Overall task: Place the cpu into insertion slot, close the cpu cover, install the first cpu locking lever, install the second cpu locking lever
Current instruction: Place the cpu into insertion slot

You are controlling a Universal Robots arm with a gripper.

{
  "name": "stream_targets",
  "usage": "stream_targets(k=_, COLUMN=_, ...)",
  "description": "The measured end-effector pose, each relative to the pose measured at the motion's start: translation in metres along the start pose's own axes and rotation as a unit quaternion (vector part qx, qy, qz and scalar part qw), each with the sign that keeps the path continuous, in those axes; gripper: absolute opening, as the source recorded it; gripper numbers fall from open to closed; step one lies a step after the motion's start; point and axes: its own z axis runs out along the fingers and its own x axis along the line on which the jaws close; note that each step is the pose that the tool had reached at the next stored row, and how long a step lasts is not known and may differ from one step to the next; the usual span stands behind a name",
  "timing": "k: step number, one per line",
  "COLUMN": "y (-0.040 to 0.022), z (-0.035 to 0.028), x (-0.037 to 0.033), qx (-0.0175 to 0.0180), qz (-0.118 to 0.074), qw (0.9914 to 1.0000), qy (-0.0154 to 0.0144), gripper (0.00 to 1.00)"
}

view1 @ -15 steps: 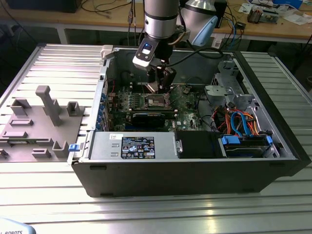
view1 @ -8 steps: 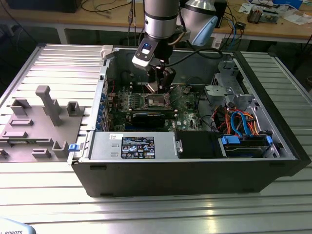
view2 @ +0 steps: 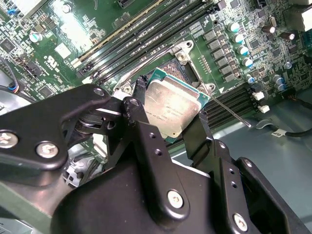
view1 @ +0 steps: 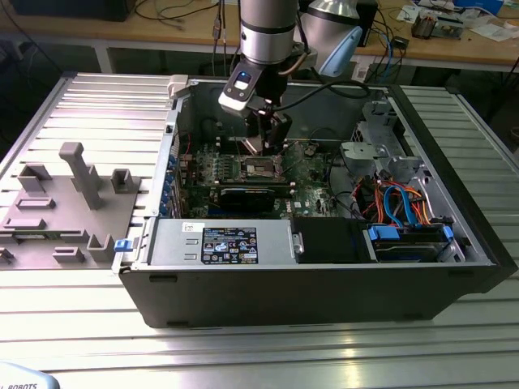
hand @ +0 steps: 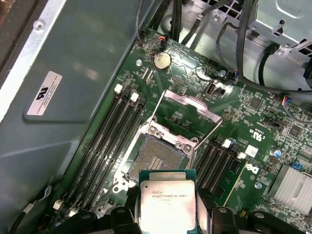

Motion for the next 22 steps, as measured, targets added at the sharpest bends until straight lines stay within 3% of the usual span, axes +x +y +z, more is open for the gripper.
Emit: stream_targets(k=22, y=0.0, z=0.0002, x=0.0, qx=0.0005, qz=0.043, qw=0.99909, qy=-0.0007, gripper=0.55)
